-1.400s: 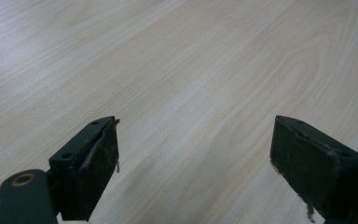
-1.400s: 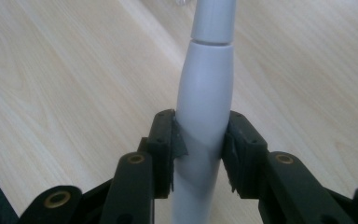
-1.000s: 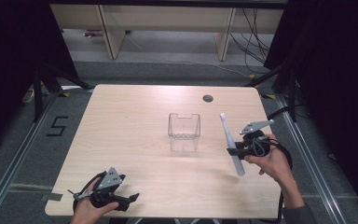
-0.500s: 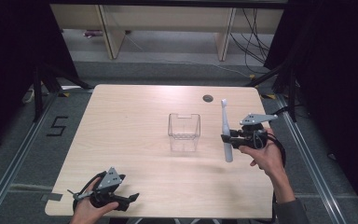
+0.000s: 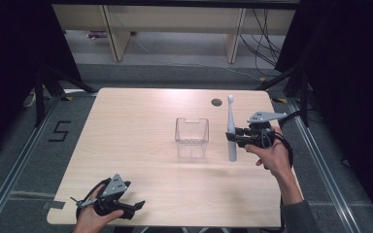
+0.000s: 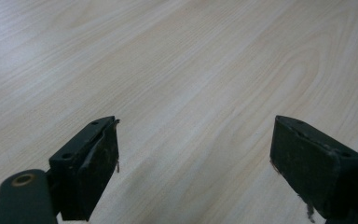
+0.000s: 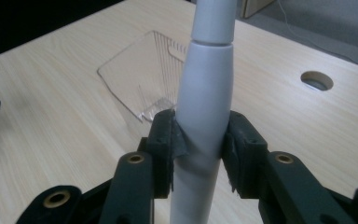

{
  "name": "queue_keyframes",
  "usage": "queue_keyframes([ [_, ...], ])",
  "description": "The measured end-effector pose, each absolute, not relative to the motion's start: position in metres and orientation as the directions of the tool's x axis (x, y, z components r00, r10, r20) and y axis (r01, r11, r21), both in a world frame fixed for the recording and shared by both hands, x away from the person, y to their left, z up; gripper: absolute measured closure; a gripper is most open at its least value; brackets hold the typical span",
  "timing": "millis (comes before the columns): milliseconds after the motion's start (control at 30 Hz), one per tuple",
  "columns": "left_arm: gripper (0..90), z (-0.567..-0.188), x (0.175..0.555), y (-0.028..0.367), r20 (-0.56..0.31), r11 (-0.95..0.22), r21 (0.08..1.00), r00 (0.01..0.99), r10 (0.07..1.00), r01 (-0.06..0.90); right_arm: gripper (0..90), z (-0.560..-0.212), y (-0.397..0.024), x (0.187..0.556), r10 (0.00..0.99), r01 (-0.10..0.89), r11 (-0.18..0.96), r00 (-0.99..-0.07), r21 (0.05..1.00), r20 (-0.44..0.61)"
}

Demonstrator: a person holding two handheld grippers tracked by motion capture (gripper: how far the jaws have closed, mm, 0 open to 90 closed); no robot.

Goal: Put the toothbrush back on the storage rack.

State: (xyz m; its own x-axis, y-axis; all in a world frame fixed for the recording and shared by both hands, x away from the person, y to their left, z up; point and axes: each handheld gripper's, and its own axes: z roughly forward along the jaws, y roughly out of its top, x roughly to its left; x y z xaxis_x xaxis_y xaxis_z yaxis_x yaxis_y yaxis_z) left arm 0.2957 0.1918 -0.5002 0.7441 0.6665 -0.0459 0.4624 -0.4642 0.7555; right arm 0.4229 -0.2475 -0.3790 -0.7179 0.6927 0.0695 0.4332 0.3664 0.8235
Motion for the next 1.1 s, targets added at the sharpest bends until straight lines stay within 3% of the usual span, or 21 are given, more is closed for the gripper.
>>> queue_keyframes([
  [1100,14.7,-0.5,0.296,0.192,-0.042,-0.473,0.751,0.748,0.663,0.461,65.9,-0.347,-0.213,0.432,0.649,0.36,0.339,-0.758,0.869,0.061],
])
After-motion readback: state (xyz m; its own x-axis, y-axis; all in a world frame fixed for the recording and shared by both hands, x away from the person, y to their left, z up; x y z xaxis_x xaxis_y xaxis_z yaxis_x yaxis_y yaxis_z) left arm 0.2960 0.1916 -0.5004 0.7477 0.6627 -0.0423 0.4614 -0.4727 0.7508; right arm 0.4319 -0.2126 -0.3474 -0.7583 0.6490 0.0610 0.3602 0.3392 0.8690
